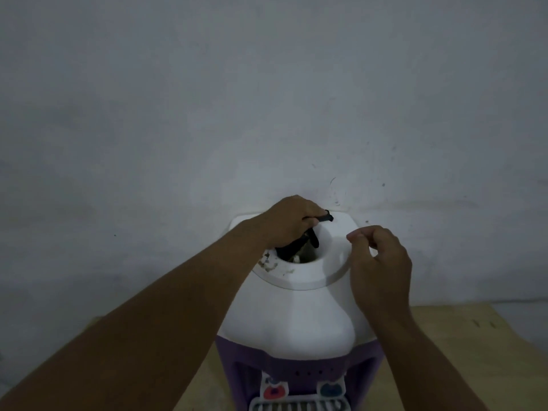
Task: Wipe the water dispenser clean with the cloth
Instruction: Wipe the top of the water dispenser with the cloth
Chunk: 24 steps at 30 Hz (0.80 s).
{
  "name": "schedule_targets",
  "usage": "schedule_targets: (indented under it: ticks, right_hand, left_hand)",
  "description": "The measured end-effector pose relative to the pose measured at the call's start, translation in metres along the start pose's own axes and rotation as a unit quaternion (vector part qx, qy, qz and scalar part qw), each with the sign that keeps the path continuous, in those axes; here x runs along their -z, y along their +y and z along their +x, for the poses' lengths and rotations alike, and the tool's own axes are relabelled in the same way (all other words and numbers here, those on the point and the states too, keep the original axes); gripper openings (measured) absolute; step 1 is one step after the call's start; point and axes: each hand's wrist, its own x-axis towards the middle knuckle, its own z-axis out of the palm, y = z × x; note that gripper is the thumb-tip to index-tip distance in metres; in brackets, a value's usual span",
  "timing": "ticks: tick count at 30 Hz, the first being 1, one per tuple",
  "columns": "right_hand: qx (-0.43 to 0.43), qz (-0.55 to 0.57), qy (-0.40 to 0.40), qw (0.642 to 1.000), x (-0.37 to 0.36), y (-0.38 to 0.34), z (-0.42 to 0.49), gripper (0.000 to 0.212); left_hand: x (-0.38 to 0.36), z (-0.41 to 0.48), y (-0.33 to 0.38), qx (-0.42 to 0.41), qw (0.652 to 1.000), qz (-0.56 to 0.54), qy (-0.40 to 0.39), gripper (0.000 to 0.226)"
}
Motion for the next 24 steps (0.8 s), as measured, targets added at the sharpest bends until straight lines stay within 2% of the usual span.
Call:
schedule_targets:
  ticks: [6, 11, 20, 24]
  right_hand:
    - [-0.010, 0.002, 0.001, 1.000, 0.003, 0.003, 0.002, 0.017]
    - [-0.020, 0.003, 0.009, 1.000, 0.003, 0.005, 0.003, 0.016]
    - [-0.018, -0.014, 0.020, 1.000, 0.002, 0.008, 0.004, 0.018]
    - [-0.015, -0.024, 0.020, 0.999, 0.002, 0.007, 0.003, 0.019]
  left_hand:
    - [0.012, -0.015, -0.012, -0.038, 0.999, 0.002, -0.021, 0.047]
    - [0.019, -0.026, -0.018, -0.056, 0.995, 0.063, -0.044, 0.045]
    - [0.020, -0.062, -0.025, 0.017, 0.997, 0.072, 0.032, 0.038]
    - [0.012, -0.083, -0.017, 0.052, 0.993, 0.041, 0.098, 0.033]
